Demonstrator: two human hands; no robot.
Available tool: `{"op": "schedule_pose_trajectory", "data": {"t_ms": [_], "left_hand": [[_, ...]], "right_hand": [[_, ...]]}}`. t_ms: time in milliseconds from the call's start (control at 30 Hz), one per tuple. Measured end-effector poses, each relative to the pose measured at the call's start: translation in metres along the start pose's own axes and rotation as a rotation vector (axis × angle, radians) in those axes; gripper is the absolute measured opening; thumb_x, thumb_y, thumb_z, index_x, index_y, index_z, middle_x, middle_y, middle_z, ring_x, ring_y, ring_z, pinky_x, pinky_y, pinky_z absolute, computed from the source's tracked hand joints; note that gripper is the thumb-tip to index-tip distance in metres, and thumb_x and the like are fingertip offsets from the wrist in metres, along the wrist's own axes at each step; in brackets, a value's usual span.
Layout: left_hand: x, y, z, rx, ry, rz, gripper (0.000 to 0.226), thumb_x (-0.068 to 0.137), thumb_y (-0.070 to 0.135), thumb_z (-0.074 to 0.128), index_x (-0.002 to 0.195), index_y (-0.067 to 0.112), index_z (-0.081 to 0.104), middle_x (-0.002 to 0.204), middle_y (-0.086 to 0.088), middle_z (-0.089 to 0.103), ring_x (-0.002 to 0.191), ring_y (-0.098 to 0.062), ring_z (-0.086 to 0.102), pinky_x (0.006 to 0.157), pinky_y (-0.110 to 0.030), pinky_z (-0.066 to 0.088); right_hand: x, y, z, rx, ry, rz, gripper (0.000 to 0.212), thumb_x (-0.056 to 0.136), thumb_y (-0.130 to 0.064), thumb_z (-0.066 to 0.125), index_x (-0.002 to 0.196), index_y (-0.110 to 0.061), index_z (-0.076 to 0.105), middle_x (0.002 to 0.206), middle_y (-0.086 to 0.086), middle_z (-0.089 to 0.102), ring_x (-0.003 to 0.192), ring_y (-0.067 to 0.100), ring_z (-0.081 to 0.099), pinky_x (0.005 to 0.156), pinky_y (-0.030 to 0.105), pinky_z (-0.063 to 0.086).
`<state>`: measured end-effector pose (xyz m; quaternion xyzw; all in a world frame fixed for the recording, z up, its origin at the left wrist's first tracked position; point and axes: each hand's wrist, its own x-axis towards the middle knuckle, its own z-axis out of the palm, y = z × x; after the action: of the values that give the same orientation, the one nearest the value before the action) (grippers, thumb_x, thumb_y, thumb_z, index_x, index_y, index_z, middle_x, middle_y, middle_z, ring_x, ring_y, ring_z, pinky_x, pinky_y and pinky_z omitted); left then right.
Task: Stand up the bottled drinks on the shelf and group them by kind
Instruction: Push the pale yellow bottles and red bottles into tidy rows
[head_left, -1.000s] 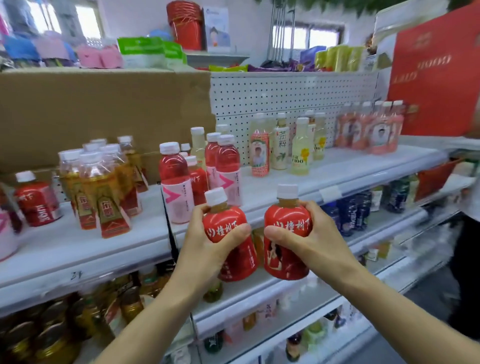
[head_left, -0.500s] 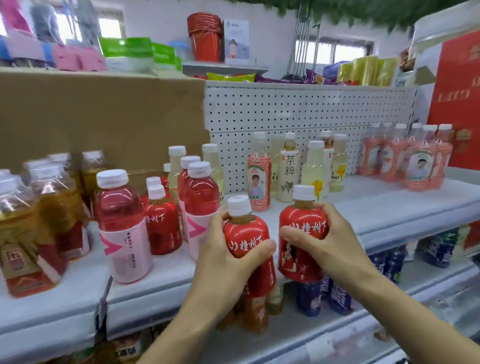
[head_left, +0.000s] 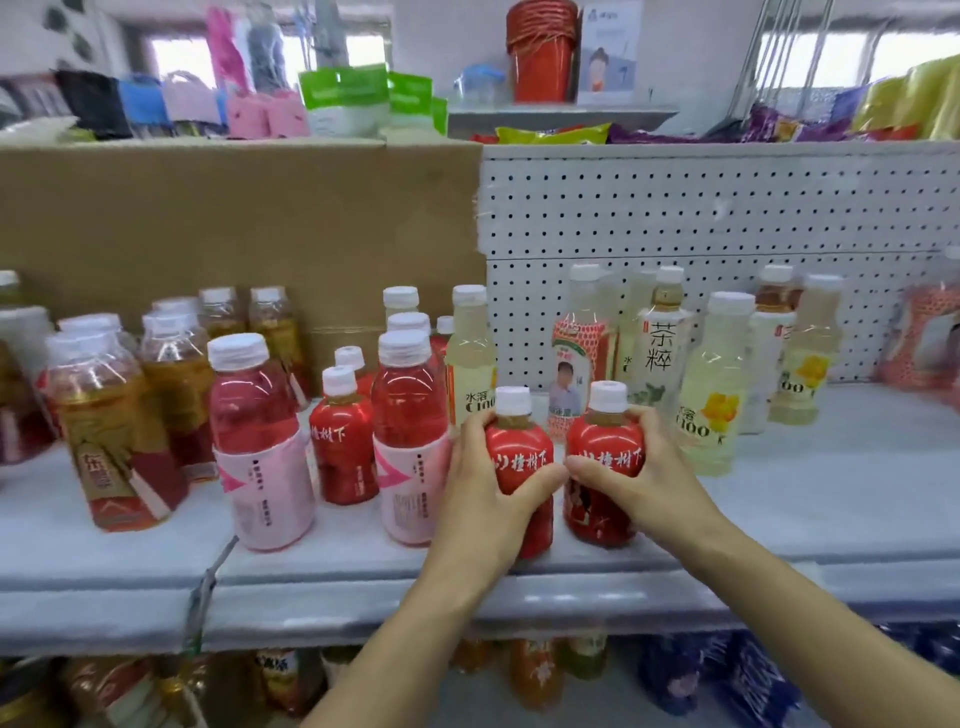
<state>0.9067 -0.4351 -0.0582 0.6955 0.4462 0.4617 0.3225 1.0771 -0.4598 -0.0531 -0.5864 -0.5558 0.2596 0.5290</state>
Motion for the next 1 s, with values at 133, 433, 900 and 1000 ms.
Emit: {"op": "schedule_pose_trajectory", "data": {"t_ms": [133,433,900,1000], "left_hand": [[0.003,-0.003,0.012,0.080,0.050,-0.002,0.085,0.084,0.042,0.074,0.149,0.036,0.019,0.150,0.011,0.034,0.132,-0.005,0.036,0.110,-0.027,0.033],[-0.023,0.000,0.011,0.188,0.053,-0.048,0.095,0.092,0.033,0.066,0.155,0.041,-0.004,0.161,0.011,0.017,0.145,-0.009,0.024,0.120,-0.042,0.029],[-0.059,-0.007,-0.107,0.227,0.555,0.069,0.067,0.091,0.034,0.069,0.144,0.035,0.029,0.133,0.027,0.030,0.130,0.001,0.033,0.111,-0.026,0.030],[-0.037,-0.022,-0.143,0.183,0.581,-0.048,0.082,0.088,0.039,0.072,0.152,0.031,0.021,0.150,0.010,0.025,0.131,0.001,0.027,0.109,-0.026,0.028]], "right_hand": [[0.016,0.009,-0.003,0.009,-0.126,-0.021,0.074,0.076,-0.034,0.082,0.133,-0.034,0.034,0.121,-0.006,0.056,0.106,0.009,0.061,0.090,0.031,0.053],[0.024,0.005,0.003,0.007,-0.157,-0.094,0.075,0.082,-0.029,0.078,0.142,-0.026,0.032,0.124,-0.005,0.050,0.106,0.007,0.055,0.090,0.025,0.047],[-0.022,-0.075,0.062,-0.067,-0.027,-0.577,0.073,0.091,-0.029,0.069,0.150,-0.021,0.027,0.150,-0.009,0.032,0.137,0.000,0.030,0.107,0.005,0.025],[-0.021,-0.086,0.094,-0.025,-0.109,-0.474,0.084,0.090,-0.033,0.069,0.154,-0.025,0.015,0.159,-0.007,0.023,0.145,0.005,0.023,0.118,0.029,0.026]]}}
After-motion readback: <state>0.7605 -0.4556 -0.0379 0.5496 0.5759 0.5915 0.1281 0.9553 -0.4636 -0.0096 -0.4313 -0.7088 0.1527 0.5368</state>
